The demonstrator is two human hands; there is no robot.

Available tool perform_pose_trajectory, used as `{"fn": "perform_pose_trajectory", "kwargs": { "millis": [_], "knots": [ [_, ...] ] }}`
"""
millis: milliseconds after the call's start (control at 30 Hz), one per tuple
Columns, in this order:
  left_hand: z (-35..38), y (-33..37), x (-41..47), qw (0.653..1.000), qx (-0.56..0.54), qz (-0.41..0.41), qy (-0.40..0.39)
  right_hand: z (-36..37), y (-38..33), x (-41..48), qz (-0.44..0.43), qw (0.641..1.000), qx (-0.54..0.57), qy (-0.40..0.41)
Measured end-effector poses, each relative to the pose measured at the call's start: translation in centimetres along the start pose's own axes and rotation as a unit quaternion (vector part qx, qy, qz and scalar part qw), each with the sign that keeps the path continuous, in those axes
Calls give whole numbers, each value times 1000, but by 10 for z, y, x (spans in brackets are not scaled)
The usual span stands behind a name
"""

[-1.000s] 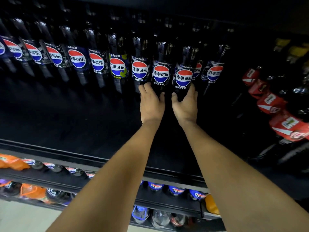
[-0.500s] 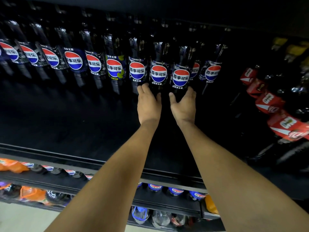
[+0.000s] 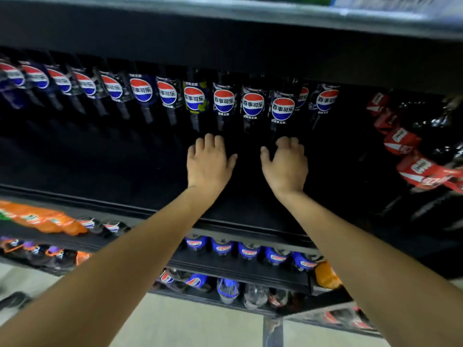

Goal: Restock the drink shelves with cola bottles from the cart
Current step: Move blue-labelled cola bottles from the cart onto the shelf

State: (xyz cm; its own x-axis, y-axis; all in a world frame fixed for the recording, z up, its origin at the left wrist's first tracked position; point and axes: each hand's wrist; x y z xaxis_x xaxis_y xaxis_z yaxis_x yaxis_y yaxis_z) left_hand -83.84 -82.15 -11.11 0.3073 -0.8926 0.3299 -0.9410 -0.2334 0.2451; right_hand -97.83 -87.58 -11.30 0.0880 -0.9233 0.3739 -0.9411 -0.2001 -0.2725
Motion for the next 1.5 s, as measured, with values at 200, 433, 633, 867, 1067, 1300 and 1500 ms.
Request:
{"fn": "perform_pose_trajectory", "kwargs": {
  "millis": [200,433,633,867,1067,1300,1500],
  "knots": [
    [-61,-62,-81,994,86,37,-57,-49,-52,-89,-215,965,-120,-91],
    [-146,-148,-215,981,87,-108,-136,-88,-136,-191,-291,934,-78,-190],
    [-225,-210,-307,972,78,-176,-135,-116,-218,-264,-377,897,-46,-228],
    [-300,-299,-364,952,118,-258,-114,-119,-334,-313,-480,843,-6,-243],
    [-333,-381,-372,932,135,-316,-116,-101,-447,-333,-564,790,24,-241],
    [-365,-489,-360,902,147,-380,-143,-60,-592,-340,-621,739,40,-258],
    [-389,-565,-362,873,158,-441,-137,-21,-704,-357,-681,675,43,-280]
  ]
}}
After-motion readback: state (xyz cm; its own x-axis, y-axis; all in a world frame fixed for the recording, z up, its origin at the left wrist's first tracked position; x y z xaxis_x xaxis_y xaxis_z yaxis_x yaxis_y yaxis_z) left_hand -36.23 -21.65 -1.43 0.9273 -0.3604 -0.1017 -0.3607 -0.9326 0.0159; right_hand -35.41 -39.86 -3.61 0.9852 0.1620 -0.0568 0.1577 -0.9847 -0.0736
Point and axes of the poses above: each hand's wrist, its own x-axis towards the middle knuckle, its own z-axis out of the palm, y = z × x, and after that the axes turned 7 degrees about -x, right-handed
